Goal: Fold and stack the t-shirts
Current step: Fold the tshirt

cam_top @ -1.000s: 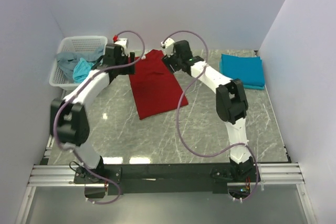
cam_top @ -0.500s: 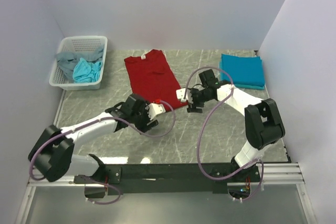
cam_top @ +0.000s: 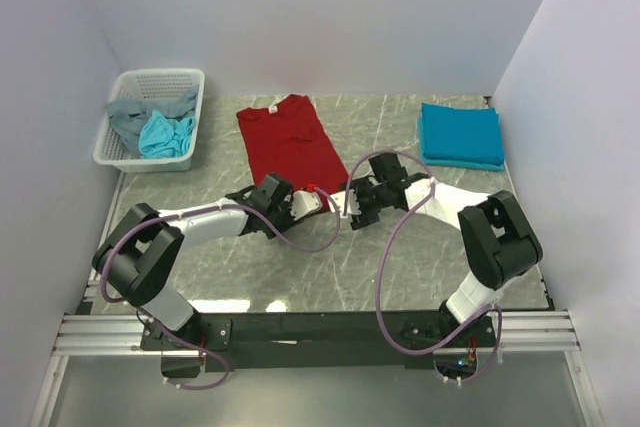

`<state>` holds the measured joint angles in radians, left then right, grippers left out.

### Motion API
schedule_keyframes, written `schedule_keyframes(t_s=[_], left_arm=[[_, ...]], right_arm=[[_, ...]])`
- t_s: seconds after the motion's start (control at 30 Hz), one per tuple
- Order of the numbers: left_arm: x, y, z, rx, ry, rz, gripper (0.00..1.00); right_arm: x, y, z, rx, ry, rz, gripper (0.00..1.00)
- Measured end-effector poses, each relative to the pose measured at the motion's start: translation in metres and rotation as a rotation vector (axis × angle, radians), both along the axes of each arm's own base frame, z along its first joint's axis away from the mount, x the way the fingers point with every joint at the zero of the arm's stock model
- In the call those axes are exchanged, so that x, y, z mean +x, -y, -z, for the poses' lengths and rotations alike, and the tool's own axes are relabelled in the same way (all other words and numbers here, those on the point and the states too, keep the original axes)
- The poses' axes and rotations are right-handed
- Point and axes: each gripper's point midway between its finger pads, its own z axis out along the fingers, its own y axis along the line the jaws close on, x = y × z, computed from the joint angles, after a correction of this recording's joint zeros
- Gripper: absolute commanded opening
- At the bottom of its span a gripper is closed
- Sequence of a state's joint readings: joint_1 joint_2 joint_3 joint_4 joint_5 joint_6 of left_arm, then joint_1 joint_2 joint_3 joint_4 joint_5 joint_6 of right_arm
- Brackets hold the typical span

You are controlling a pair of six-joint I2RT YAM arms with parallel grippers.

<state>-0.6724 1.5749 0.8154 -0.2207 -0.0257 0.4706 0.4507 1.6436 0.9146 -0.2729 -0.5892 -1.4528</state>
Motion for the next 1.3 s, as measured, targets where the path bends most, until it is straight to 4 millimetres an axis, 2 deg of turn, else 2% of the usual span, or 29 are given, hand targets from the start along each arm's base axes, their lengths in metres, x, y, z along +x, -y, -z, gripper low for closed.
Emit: schedule_keyframes(t_s=[0.1,0.33,0.47,0.67,0.7,0.77,0.8,0.83,0.87,1.03,1.17,1.3], left_arm=[[0.002,-0.004,0.002,0.021,0.008,-0.01,0.36],[0.007,-0.01,0.001,0.024,0.045,-0.032,0.41],[0.011,-0.016,0.001,0.019,0.051,-0.051,0.34],[0.013,-0.019,0.003,0.02,0.049,-0.064,0.27],[0.013,-0.02,0.003,0.02,0.049,-0.064,0.25],[0.013,-0.021,0.003,0.021,0.048,-0.066,0.13],[0.013,-0.021,0.004,0.023,0.049,-0.065,0.1],[0.013,-0.021,0.004,0.023,0.05,-0.064,0.08],[0.013,-0.022,0.004,0.024,0.051,-0.063,0.01],[0.014,-0.022,0.005,0.02,0.052,-0.055,0.0],[0.01,-0.019,0.004,-0.002,0.042,-0.03,0.0],[-0.016,-0.009,0.0,-0.053,-0.007,0.051,0.0]], right_arm=[[0.005,-0.005,0.004,-0.015,0.072,-0.015,0.74],[0.023,-0.015,0.012,-0.045,0.176,-0.011,0.7],[0.034,-0.018,0.013,-0.052,0.207,0.005,0.64],[0.043,-0.02,0.017,-0.059,0.217,0.019,0.45],[0.043,-0.02,0.018,-0.061,0.213,0.022,0.39],[0.045,-0.021,0.02,-0.063,0.206,0.027,0.32],[0.046,-0.021,0.021,-0.063,0.204,0.029,0.25],[0.047,-0.022,0.021,-0.063,0.204,0.029,0.22],[0.047,-0.022,0.021,-0.063,0.203,0.029,0.19],[0.047,-0.023,0.022,-0.062,0.2,0.022,0.03],[0.04,-0.023,0.022,-0.064,0.185,-0.004,0.0],[0.015,-0.015,0.013,-0.063,0.17,-0.045,0.0]])
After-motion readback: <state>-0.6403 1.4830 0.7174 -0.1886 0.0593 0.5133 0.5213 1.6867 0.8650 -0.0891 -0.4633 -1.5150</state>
